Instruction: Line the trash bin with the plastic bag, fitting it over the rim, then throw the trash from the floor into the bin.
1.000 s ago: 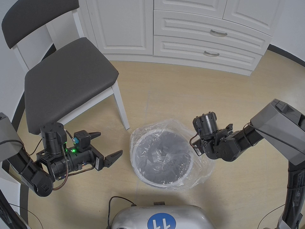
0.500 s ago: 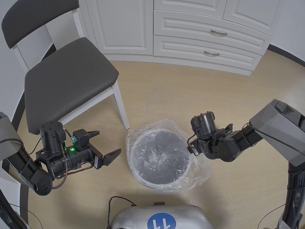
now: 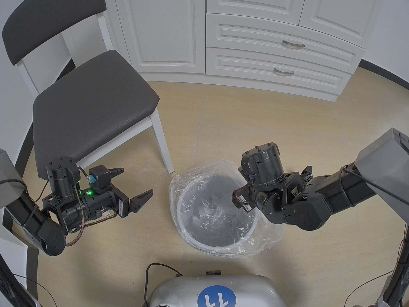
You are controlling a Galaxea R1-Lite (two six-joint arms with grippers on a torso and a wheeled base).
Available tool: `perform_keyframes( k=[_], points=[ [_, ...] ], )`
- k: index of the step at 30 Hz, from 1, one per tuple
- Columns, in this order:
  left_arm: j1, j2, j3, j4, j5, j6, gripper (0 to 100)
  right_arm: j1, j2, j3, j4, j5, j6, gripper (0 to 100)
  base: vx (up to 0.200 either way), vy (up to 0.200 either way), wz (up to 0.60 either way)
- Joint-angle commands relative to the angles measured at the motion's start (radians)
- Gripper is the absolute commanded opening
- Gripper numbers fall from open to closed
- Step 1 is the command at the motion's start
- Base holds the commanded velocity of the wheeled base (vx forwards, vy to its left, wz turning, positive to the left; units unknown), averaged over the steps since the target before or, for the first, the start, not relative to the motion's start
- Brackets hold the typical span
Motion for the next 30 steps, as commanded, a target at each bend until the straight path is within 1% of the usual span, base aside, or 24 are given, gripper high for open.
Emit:
perform_keyframes(
  k=[1,4,6,7,10,13,17,22,24,26,30],
  points=[
    [-0.001,0.011,-0.003,0.000,-0.001,0.000,100,0.026,0.016,0.003,-0.004,0.001,0.001,100,0.000,0.000,0.00],
    [0.010,0.030,-0.018,0.000,-0.004,-0.002,100,0.059,0.044,0.014,-0.004,0.001,-0.002,100,0.000,0.000,0.00],
    [0.016,0.030,-0.027,0.001,-0.006,-0.005,100,0.067,0.056,0.018,-0.004,0.001,-0.004,100,0.000,0.000,0.00],
    [0.040,0.027,-0.033,0.000,-0.013,-0.005,100,0.076,0.085,0.020,-0.004,0.001,-0.010,100,0.000,0.000,0.00],
    [0.054,0.019,-0.032,0.001,-0.053,-0.006,100,0.076,0.145,0.007,-0.004,0.001,-0.018,100,0.000,0.000,0.00],
    [0.056,0.018,-0.030,0.001,-0.056,-0.006,100,0.067,0.187,-0.011,-0.006,0.000,-0.019,100,0.000,0.000,0.00],
    [0.054,0.018,-0.029,0.000,-0.056,-0.005,100,0.026,0.265,-0.055,-0.004,-0.010,-0.028,100,0.000,0.000,0.00],
    [0.054,0.018,-0.027,0.000,-0.056,-0.005,100,-0.005,0.262,-0.034,-0.004,-0.048,-0.060,100,0.000,0.000,0.00],
    [0.052,0.018,-0.027,0.000,-0.056,-0.003,100,-0.017,0.243,0.004,-0.004,-0.066,-0.087,100,0.000,0.000,0.00],
    [0.052,0.019,-0.027,0.000,-0.056,-0.003,100,-0.022,0.237,0.017,-0.004,-0.071,-0.097,100,0.000,0.000,0.00],
    [0.049,0.021,-0.027,0.001,-0.056,-0.003,100,-0.023,0.231,0.012,-0.004,-0.073,-0.088,100,0.000,0.000,0.00]
  ],
)
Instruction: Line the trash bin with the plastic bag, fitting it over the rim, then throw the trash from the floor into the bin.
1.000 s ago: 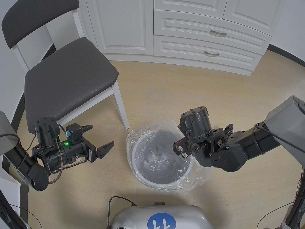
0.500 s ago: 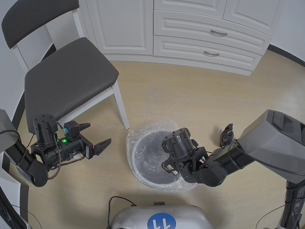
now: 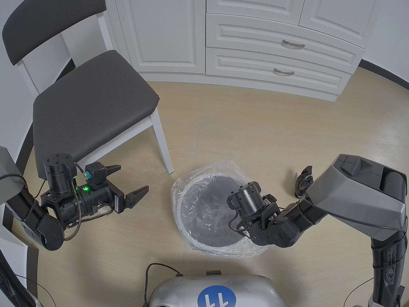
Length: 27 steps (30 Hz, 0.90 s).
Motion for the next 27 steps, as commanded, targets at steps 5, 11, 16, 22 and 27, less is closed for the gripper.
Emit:
perform_keyframes(
  k=[5,11,16,22,27],
  points=[
    [-0.009,0.011,0.002,-0.001,-0.001,0.002,100,0.022,-0.048,-0.016,-0.005,0.010,0.016,100,0.000,0.000,0.00],
    [-0.065,0.036,0.010,0.000,-0.001,-0.004,100,0.064,-0.165,0.002,-0.041,0.045,0.075,100,0.000,0.000,0.00],
    [-0.133,0.120,-0.015,-0.006,0.029,-0.038,100,0.059,-0.283,0.107,-0.042,0.075,0.179,100,0.000,0.000,0.00],
    [-0.164,0.191,-0.121,-0.006,0.152,-0.138,100,0.022,-0.303,0.191,-0.076,0.075,0.443,100,0.000,0.000,0.00],
    [-0.161,0.230,-0.277,0.085,0.180,-0.221,100,-0.042,-0.271,0.254,-0.169,0.122,0.624,100,0.000,0.000,0.00]
  ],
)
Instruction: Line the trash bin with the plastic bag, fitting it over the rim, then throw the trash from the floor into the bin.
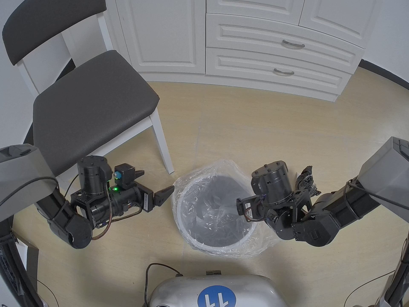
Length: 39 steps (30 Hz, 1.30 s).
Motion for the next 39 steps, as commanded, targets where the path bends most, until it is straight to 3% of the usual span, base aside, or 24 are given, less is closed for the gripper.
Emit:
perform_keyframes(
  k=[1,8,12,28,39],
  points=[
    [-0.015,0.083,-0.212,0.173,0.033,-0.079,100,-0.089,0.003,0.088,-0.095,0.057,0.113,100,0.000,0.000,0.00],
    [-0.022,0.177,-0.438,0.395,0.033,-0.140,100,-0.140,0.039,0.095,-0.148,0.070,0.205,100,0.000,0.000,0.00],
    [-0.006,0.215,-0.459,0.402,0.041,-0.142,100,-0.191,0.078,0.074,-0.151,0.082,0.225,100,0.000,0.000,0.00],
    [0.012,0.303,-0.494,0.405,0.041,-0.140,100,-0.232,0.160,0.009,-0.176,0.102,0.228,100,0.000,0.000,0.00],
    [0.023,0.379,-0.554,0.406,0.045,-0.142,100,-0.244,0.241,-0.017,-0.312,0.102,0.223,100,0.000,0.000,0.00]
  ],
)
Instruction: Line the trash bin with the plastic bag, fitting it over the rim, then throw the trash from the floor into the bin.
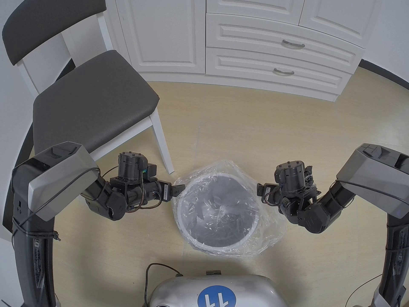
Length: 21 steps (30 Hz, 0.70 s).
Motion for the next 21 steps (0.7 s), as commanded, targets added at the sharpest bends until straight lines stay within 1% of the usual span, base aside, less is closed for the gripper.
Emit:
perform_keyframes(
  k=[1,5,8,13,17,21],
  points=[
    [0.012,0.057,-0.042,0.001,0.000,-0.001,100,-0.004,0.060,-0.016,-0.036,-0.001,0.000,100,0.000,0.000,0.00],
    [0.022,0.095,-0.083,0.003,0.002,-0.004,100,-0.007,0.117,-0.042,-0.081,-0.001,0.000,100,0.000,0.000,0.00],
    [0.025,0.110,-0.103,0.003,0.003,-0.021,100,-0.025,0.147,-0.071,-0.104,-0.001,0.002,100,0.000,0.000,0.00],
    [0.027,0.112,-0.121,0.003,0.036,-0.038,100,-0.055,0.160,-0.104,-0.107,0.004,0.008,100,0.000,0.000,0.00],
    [0.027,0.123,-0.129,0.003,0.037,-0.039,100,-0.068,0.172,-0.134,-0.104,0.006,0.034,100,0.000,0.000,0.00],
    [0.027,0.139,-0.141,0.003,0.037,-0.039,100,-0.078,0.203,-0.150,-0.104,0.024,0.039,100,0.000,0.000,0.00]
  ],
)
